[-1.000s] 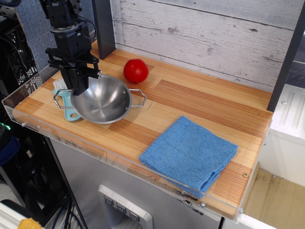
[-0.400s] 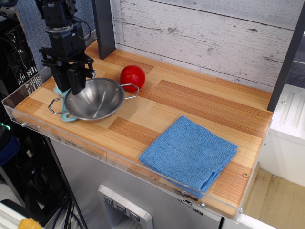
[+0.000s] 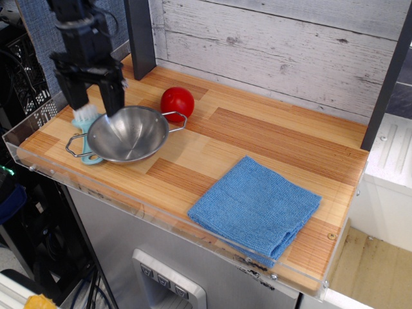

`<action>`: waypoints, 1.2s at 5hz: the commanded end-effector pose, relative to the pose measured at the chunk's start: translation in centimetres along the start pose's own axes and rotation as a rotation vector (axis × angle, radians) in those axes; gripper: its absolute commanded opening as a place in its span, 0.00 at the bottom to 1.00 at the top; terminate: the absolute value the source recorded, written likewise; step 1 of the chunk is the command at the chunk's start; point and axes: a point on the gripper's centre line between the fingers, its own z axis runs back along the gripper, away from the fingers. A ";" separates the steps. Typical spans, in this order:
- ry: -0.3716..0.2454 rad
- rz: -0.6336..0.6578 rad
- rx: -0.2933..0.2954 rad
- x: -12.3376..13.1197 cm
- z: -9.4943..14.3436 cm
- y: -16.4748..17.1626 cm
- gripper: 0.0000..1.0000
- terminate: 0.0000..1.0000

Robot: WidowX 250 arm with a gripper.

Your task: Move wok very close to to right of brush.

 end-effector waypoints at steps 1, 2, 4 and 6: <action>-0.207 0.056 0.019 0.3 8.6 1.0 1.00 0.00; -0.200 -0.014 0.039 1.0 8.8 0.0 1.00 0.00; -0.105 -0.150 0.134 2.6 6.9 -2.2 1.00 0.00; -0.105 -0.150 0.134 2.6 6.9 -2.2 1.00 1.00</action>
